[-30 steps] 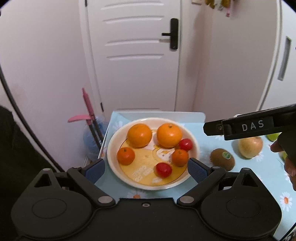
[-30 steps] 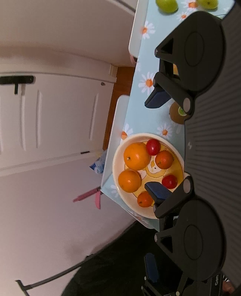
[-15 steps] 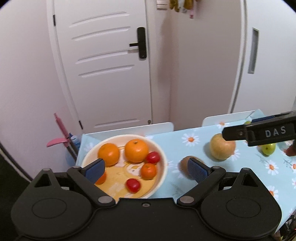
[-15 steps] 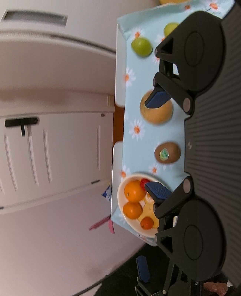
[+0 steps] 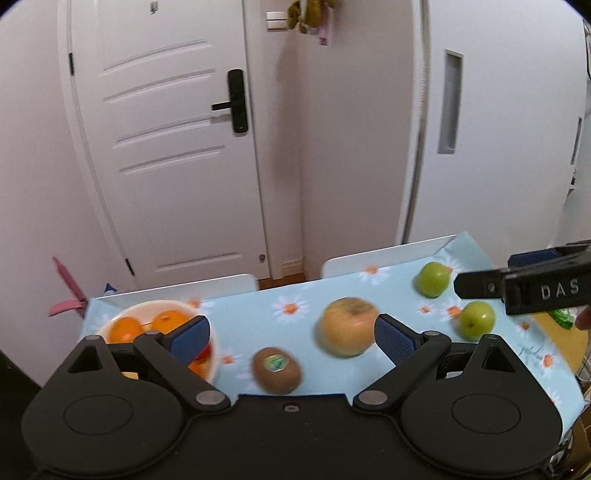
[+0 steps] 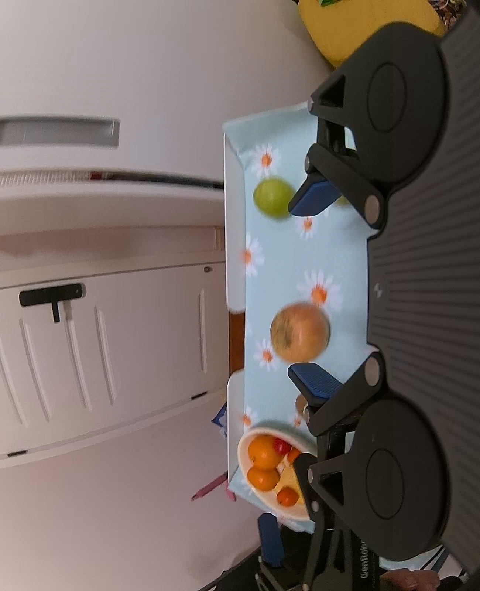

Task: Organize fruits
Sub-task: 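Move both grippers back over the apples on the table, then grasp the brown apple with the left gripper while the right gripper grasps a green apple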

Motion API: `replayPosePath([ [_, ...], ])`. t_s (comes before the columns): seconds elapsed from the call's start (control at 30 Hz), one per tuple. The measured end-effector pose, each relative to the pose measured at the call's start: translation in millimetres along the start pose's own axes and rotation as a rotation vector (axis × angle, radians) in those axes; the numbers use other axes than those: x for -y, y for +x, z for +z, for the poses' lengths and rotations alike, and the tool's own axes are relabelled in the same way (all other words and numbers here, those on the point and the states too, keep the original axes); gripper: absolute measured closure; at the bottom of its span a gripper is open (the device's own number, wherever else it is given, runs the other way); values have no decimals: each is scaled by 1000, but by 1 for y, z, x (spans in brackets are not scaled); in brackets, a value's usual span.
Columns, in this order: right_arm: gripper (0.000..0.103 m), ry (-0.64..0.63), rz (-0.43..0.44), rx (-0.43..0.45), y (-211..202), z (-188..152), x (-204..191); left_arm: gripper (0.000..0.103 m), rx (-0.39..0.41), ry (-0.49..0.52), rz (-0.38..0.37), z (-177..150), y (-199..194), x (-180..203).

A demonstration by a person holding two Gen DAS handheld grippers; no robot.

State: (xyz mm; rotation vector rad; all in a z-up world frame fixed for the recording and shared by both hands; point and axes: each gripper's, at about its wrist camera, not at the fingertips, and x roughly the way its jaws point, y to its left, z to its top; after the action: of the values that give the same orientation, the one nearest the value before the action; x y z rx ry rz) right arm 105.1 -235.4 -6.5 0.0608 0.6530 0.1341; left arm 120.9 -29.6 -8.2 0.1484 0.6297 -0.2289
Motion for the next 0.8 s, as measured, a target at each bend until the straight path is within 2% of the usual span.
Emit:
replayPosePath([
  [0.13,1,-2,-13,-21,3,-5,34,5,-12,-14,4,6,17,26],
  [0.37,2,-13,6,-75,29,-17,78,5,-40,-49,68,6,57,58],
  [0.67,3,-41,28,-110,68,-31,107,5,-90,-67,123,-5,121,78],
  [0.8,3,-48,42,-128,82,-37,114,9,-117,-73,145,-9,144,82],
])
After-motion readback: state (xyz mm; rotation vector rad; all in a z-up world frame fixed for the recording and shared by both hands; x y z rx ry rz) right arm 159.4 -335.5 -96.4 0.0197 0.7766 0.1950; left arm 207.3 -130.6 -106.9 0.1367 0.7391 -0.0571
